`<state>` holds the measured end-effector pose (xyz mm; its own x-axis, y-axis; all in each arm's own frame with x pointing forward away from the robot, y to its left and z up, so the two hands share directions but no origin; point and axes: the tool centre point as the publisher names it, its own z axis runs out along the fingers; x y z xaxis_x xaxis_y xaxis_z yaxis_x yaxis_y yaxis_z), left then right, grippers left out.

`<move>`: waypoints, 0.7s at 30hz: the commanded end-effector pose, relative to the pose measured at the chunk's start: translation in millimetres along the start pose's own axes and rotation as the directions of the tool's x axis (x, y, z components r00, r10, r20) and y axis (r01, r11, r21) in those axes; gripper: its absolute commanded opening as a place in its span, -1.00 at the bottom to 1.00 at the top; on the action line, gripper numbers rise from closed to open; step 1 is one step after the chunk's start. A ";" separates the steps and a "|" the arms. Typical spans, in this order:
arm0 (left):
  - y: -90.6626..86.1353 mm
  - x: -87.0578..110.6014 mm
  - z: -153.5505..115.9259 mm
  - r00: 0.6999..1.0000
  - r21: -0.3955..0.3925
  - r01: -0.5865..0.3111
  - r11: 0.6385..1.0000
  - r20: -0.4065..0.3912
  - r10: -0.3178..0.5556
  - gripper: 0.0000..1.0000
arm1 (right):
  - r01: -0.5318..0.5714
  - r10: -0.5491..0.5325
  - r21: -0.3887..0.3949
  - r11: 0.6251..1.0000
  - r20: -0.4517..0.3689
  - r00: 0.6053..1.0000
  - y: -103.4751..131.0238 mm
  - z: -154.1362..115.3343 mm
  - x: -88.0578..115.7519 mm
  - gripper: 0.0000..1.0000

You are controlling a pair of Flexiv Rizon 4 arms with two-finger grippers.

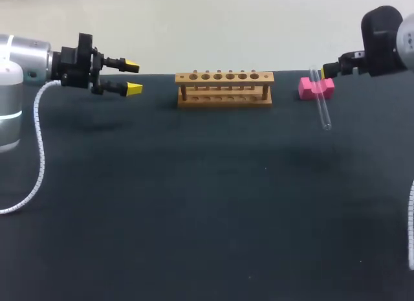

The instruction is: Grasp the test tube, adjust it, and insert it.

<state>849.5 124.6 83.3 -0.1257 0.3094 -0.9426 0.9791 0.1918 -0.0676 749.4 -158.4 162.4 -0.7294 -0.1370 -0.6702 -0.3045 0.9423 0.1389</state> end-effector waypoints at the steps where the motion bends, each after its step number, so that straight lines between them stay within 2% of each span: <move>1: 2.4 1.1 0.2 1.000 0.005 -0.002 1.000 0.002 0.002 1.00 | 0.000 -0.001 -0.006 1.000 -0.092 0.996 -0.9 -1.4 -3.2 1.00; 5: 2.4 1.1 0.2 1.000 0.005 -0.002 1.000 0.002 0.002 1.00 | 0.000 -0.001 -0.006 1.000 -0.092 0.996 -0.9 -1.4 -3.2 1.00; 6: 2.4 1.1 0.2 1.000 0.005 -0.002 1.000 0.002 0.002 1.00 | 0.021 -0.018 0.033 0.999 -0.077 0.997 0.6 3.6 -4.0 1.00; 7: 2.4 1.1 0.2 1.000 0.005 -0.002 1.000 0.002 0.002 1.00 | 0.015 -0.012 0.029 0.999 -0.075 0.997 1.5 8.5 -4.1 1.00; 8: 2.4 1.1 0.2 1.000 0.005 -0.002 1.000 0.002 0.002 1.00 | 0.000 0.006 0.087 0.996 -0.064 0.998 1.4 13.7 -4.1 1.00; 21: 2.4 1.1 0.2 1.000 0.005 -0.002 1.000 0.002 0.002 1.00 | -0.110 0.089 0.244 0.963 0.097 0.991 2.6 53.2 -5.3 1.00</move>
<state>849.5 124.6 83.3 -0.1258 0.3094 -0.9426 0.9791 0.1917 -0.0678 782.8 -146.1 138.0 -0.7936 -0.0454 -0.6067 -0.1191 0.9895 0.0817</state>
